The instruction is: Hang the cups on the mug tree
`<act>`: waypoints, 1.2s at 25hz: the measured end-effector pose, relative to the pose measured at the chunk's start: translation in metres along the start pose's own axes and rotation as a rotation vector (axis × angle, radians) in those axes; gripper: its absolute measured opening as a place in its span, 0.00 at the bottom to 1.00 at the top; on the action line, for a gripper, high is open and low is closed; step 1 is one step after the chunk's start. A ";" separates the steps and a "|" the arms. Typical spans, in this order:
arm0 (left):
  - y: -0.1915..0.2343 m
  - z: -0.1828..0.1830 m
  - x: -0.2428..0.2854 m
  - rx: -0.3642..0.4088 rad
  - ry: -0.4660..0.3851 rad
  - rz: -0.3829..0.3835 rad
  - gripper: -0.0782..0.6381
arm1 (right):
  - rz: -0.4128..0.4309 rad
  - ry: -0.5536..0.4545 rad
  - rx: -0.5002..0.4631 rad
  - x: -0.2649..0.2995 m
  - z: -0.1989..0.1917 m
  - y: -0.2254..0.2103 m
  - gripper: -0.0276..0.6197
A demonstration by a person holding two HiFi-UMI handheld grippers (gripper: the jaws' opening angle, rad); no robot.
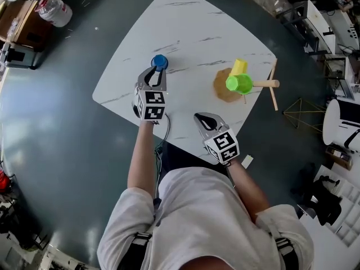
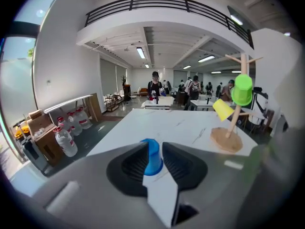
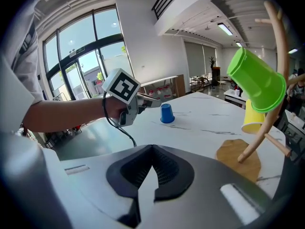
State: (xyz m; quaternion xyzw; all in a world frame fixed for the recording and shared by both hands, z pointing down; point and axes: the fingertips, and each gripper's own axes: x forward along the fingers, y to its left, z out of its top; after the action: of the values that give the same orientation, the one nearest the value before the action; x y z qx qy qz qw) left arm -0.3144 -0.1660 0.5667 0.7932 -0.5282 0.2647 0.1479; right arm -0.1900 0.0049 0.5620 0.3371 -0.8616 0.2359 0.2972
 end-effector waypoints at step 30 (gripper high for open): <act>0.008 -0.013 0.029 0.013 0.053 0.011 0.41 | -0.064 -0.019 0.070 -0.010 -0.006 -0.023 0.04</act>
State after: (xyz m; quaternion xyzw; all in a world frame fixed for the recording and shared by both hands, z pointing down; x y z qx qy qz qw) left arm -0.3165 -0.1845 0.5941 0.7839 -0.5266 0.2900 0.1553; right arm -0.1654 -0.0026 0.5643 0.3769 -0.8444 0.2530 0.2846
